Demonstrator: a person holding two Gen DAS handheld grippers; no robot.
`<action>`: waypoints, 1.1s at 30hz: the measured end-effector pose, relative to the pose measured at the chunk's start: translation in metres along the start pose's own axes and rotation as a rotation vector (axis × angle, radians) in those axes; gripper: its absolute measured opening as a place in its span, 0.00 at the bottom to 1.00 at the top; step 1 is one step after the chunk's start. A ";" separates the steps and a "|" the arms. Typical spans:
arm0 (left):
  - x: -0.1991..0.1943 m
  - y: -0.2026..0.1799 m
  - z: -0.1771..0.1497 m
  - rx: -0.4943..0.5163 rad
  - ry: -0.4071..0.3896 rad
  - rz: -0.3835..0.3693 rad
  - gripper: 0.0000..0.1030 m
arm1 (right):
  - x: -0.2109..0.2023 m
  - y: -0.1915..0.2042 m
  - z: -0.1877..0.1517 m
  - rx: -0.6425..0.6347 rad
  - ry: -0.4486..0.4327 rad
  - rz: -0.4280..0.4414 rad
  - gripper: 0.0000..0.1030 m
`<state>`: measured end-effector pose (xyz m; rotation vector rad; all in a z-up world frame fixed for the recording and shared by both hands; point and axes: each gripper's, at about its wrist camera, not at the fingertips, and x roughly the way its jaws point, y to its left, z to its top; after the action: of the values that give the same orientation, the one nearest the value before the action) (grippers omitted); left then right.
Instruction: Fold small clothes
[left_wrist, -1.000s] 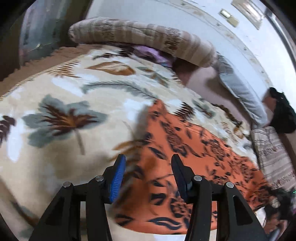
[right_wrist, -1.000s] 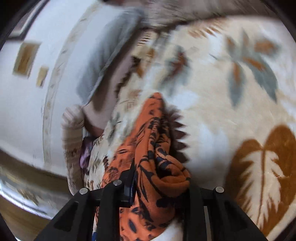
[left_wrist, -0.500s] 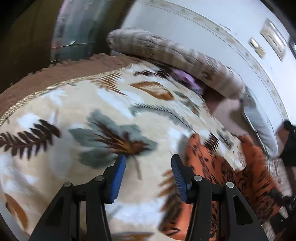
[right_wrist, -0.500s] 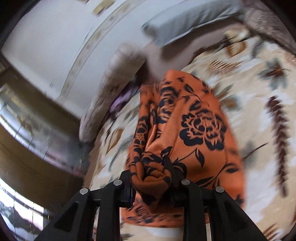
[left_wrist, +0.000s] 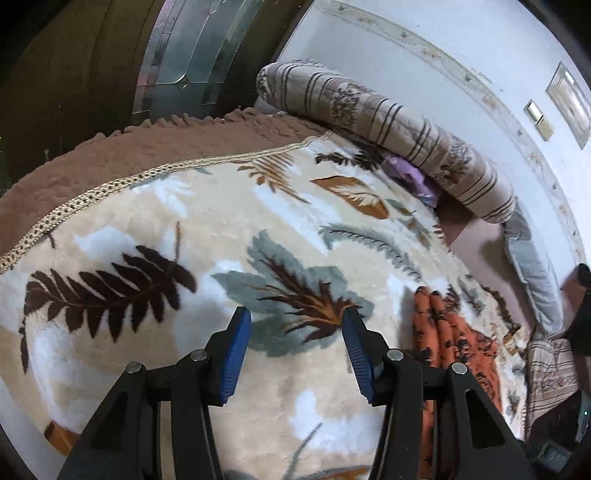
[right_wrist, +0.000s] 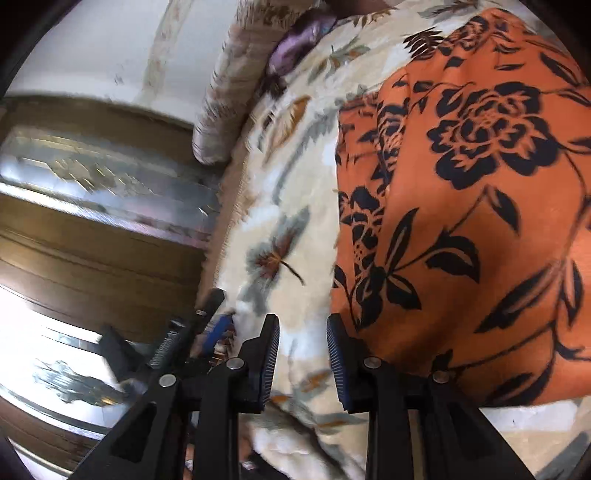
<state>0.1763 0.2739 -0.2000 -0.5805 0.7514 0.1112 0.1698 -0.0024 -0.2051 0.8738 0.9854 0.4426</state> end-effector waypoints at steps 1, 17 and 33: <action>-0.002 -0.005 0.000 0.007 -0.006 -0.028 0.51 | -0.019 -0.001 0.003 -0.028 -0.059 -0.014 0.29; 0.014 -0.156 -0.103 0.559 0.154 -0.245 0.64 | -0.117 -0.087 0.007 -0.084 -0.264 -0.395 0.29; 0.051 -0.157 -0.129 0.608 0.273 -0.115 0.91 | -0.024 -0.089 0.178 -0.054 -0.061 -0.530 0.30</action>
<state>0.1817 0.0682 -0.2380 -0.0548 0.9609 -0.3021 0.3061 -0.1488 -0.2169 0.5438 1.0960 -0.0100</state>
